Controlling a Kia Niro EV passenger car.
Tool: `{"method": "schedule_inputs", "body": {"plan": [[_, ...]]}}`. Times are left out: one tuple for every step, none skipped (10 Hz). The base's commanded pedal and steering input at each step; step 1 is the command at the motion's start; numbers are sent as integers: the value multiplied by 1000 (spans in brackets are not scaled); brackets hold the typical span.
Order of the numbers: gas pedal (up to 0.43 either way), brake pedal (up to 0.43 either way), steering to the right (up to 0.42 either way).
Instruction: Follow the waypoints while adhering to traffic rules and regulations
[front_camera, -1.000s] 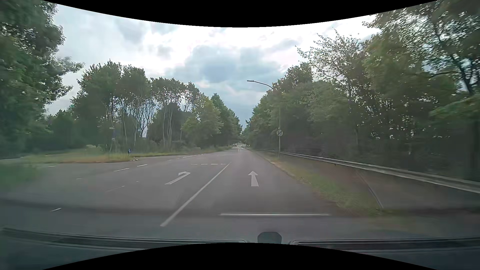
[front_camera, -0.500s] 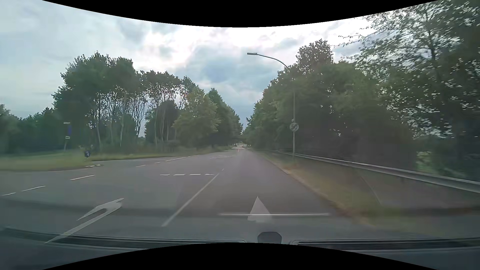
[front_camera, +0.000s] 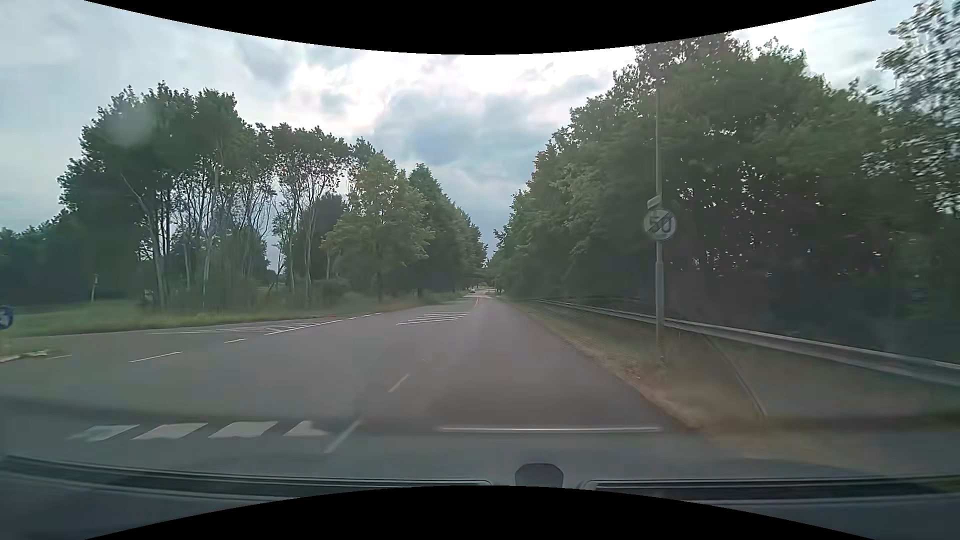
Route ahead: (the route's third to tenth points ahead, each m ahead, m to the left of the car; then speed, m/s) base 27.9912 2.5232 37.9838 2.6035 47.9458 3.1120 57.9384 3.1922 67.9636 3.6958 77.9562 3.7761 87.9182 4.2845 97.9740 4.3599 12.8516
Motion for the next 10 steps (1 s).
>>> {"method": "schedule_inputs", "body": {"plan": [[87,0,-5],[118,0,-5],[130,0,-5],[138,0,-5],[150,0,-5],[150,0,-5],[157,0,-5],[157,0,-5],[169,0,-6],[177,0,-5]]}}
